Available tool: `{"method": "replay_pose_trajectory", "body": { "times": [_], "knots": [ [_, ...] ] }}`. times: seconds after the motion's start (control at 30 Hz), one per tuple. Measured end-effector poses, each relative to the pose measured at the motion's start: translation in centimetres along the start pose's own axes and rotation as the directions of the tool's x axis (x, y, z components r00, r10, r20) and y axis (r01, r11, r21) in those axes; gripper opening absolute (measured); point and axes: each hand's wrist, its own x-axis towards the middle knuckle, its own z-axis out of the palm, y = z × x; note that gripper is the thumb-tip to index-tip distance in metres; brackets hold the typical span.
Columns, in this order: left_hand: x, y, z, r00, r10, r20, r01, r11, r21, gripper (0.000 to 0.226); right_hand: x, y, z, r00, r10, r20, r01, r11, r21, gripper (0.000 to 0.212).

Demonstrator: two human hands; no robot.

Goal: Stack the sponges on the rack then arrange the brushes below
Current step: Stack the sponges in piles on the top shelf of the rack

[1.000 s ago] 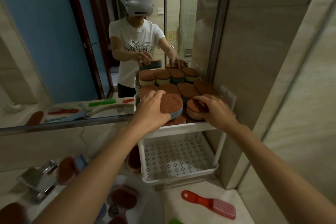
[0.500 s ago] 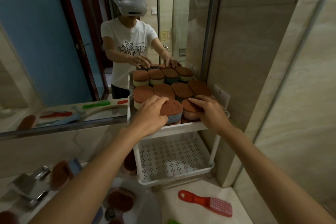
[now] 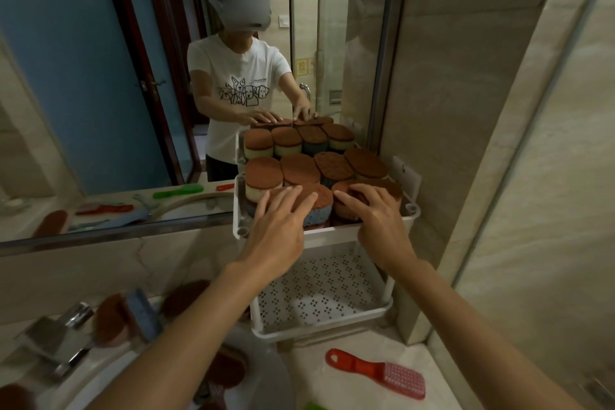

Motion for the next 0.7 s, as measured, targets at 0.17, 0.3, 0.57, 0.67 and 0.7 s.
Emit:
{"method": "replay_pose_trajectory", "body": {
  "times": [0.17,0.3,0.57,0.67,0.7],
  "knots": [
    [-0.1,0.2,0.4,1.0,-0.019,0.003,0.019,1.0,0.002,0.052,-0.1,-0.1,0.1,0.999,0.036,-0.029,-0.035,0.999,0.027,0.066],
    [0.3,0.5,0.2,0.998,-0.053,0.035,0.054,0.998,-0.04,0.053,-0.1,-0.4,0.2,0.998,0.04,-0.044,-0.039,0.999,0.034,0.064],
    [0.0,0.9,-2.1,0.988,-0.13,-0.08,0.097,0.94,-0.328,0.049,0.2,-2.8,-0.4,0.992,0.077,-0.103,-0.059,0.984,0.168,0.058],
    [-2.0,0.4,-3.9,0.946,-0.23,-0.227,0.098,0.874,-0.476,0.039,0.1,-5.7,-0.9,0.981,0.113,-0.158,-0.058,0.947,0.317,0.059],
    [-3.0,0.0,-4.5,0.928,-0.275,-0.251,0.113,0.85,-0.515,0.036,0.0,-6.9,-1.0,0.981,0.115,-0.159,-0.045,0.921,0.388,0.057]
  ]
}}
